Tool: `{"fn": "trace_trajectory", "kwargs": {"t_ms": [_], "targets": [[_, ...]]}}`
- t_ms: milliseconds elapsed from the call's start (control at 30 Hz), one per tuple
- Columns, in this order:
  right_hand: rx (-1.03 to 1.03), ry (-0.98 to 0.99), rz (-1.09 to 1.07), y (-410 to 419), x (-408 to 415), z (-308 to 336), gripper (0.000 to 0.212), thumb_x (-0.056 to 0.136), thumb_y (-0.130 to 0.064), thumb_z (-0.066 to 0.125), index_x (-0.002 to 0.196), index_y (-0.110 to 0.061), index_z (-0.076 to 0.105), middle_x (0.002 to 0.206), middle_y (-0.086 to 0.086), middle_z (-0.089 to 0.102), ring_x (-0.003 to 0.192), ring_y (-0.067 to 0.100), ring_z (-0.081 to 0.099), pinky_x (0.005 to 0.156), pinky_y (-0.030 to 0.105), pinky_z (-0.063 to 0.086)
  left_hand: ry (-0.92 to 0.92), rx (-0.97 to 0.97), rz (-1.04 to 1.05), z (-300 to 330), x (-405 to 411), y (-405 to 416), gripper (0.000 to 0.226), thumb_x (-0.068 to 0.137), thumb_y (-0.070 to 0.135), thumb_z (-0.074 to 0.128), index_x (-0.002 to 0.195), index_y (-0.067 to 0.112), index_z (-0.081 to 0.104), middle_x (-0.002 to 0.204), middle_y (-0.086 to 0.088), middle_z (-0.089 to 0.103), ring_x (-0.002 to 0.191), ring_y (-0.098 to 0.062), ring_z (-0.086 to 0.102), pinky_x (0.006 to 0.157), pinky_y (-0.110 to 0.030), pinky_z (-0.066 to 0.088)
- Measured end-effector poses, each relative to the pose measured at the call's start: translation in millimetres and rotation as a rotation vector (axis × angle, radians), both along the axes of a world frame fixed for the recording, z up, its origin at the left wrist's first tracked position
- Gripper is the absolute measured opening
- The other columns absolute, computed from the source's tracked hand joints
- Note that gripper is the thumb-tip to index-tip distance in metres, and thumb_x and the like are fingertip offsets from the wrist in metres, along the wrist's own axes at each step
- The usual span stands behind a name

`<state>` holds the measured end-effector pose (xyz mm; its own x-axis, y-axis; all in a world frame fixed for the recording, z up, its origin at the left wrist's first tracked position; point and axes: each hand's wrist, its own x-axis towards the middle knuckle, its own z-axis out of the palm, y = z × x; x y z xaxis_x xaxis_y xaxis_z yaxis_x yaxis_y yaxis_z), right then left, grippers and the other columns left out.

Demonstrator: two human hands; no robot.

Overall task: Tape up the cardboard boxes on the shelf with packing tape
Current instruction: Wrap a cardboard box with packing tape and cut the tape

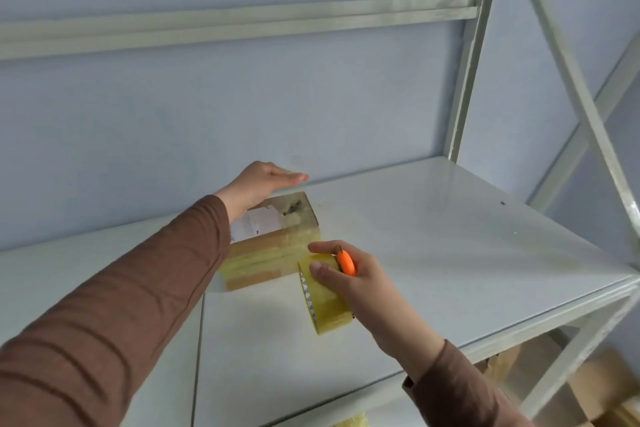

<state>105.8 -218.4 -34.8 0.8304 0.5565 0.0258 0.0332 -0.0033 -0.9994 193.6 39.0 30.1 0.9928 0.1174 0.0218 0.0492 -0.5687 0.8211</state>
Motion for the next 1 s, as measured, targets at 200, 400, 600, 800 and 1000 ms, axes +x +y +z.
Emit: {"fn": "trace_trajectory", "kwargs": {"t_ms": [200,400,600,800,1000], "targets": [[-0.013,0.034,-0.061,18,12,-1,0.014,0.093,-0.040,0.074,0.106,-0.038,0.073,0.085,-0.009,0.068,0.077,0.008,0.066,0.072,0.026,0.052,-0.006,0.084,0.026,-15,19,18,0.061,0.071,0.068,0.076,0.109,0.020,0.081,0.111,0.000,0.069,0.113,-0.014,0.062,0.102,-0.029,0.046],[-0.081,0.034,-0.082,21,19,-7,0.014,0.092,-0.044,0.073,0.105,-0.039,0.072,0.082,-0.015,0.069,0.072,0.001,0.065,0.068,0.020,0.052,-0.004,0.097,0.062,-36,24,19,0.062,0.070,0.067,0.078,0.100,0.013,0.082,0.110,-0.015,0.073,0.110,-0.024,0.068,0.107,-0.043,0.048],[-0.079,0.042,-0.077,22,23,-14,0.015,0.092,-0.043,0.073,0.107,-0.039,0.073,0.088,-0.010,0.071,0.078,0.009,0.068,0.074,0.027,0.054,-0.049,0.083,0.084,-44,28,28,0.022,0.089,0.034,0.079,0.112,0.034,0.078,0.120,0.015,0.073,0.112,0.006,0.063,0.107,-0.018,0.041],[-0.074,0.049,-0.075,23,24,-19,0.014,0.093,-0.043,0.073,0.107,-0.040,0.073,0.084,-0.012,0.070,0.077,0.009,0.068,0.073,0.025,0.053,-0.047,0.175,0.282,-45,31,26,0.057,0.097,0.016,0.062,0.152,0.025,0.049,0.090,0.002,0.066,0.080,-0.012,0.063,0.077,-0.025,0.047],[-0.090,0.039,-0.070,23,26,-21,0.015,0.093,-0.042,0.073,0.108,-0.041,0.073,0.082,-0.015,0.069,0.073,0.003,0.065,0.070,0.020,0.050,-0.438,0.469,0.287,-42,23,14,0.033,0.096,0.015,0.058,0.124,0.027,0.067,0.132,0.006,0.061,0.127,-0.019,0.048,0.109,-0.042,0.037]]}}
